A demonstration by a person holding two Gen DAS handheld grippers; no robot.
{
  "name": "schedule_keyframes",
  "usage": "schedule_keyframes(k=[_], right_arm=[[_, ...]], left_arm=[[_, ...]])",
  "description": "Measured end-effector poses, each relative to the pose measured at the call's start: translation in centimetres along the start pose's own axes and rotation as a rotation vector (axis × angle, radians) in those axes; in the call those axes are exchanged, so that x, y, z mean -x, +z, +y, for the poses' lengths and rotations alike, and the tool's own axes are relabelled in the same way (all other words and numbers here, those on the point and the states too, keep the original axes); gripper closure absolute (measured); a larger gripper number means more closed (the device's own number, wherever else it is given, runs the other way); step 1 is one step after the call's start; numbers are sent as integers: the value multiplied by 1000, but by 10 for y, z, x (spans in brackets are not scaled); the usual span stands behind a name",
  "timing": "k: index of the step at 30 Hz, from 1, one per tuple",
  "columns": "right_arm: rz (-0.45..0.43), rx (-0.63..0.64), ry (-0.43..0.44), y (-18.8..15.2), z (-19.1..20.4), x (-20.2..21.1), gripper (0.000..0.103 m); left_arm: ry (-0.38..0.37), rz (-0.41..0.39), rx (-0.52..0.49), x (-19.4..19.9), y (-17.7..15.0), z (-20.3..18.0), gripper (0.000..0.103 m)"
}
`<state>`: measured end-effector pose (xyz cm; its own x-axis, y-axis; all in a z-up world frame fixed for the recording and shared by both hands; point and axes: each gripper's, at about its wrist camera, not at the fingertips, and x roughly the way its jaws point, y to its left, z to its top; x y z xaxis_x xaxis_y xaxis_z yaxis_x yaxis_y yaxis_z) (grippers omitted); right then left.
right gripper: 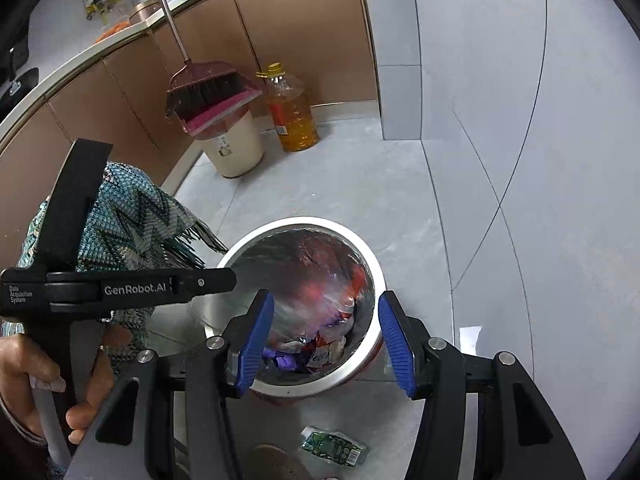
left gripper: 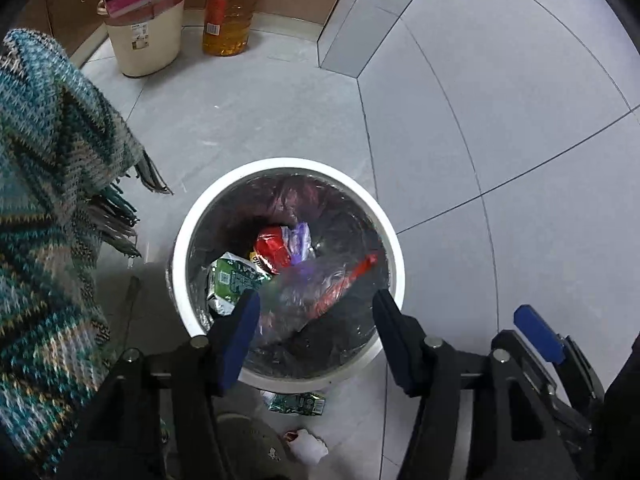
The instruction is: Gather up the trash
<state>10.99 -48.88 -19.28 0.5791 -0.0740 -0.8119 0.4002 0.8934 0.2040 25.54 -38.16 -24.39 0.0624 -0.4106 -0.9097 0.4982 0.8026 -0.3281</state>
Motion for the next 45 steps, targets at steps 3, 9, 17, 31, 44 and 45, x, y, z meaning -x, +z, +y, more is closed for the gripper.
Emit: schedule_keyframes(k=[3,9,17,31,44,45], right_arm=[[3,-6,-1,-1,-2,-1,49],[-16,-9,11,-3,3,9,49],[-91,75,45,-5,47,60,49],[-246,310,160,-50,184,173,29],[-318,465,208,-96,259,234,20],[-321,468,211,-98,260,237,20]], left_arm=[[6,-7,-7,3,0,-1,46],[77,-110,-41,40,-11,-3,46],[232,-432,-99,174,-63,-10,46],[566,-783,-76,345,-216,32,20],[639,-866,102,402,-307,83,20],[634,-873,110,404,-312,84,20]])
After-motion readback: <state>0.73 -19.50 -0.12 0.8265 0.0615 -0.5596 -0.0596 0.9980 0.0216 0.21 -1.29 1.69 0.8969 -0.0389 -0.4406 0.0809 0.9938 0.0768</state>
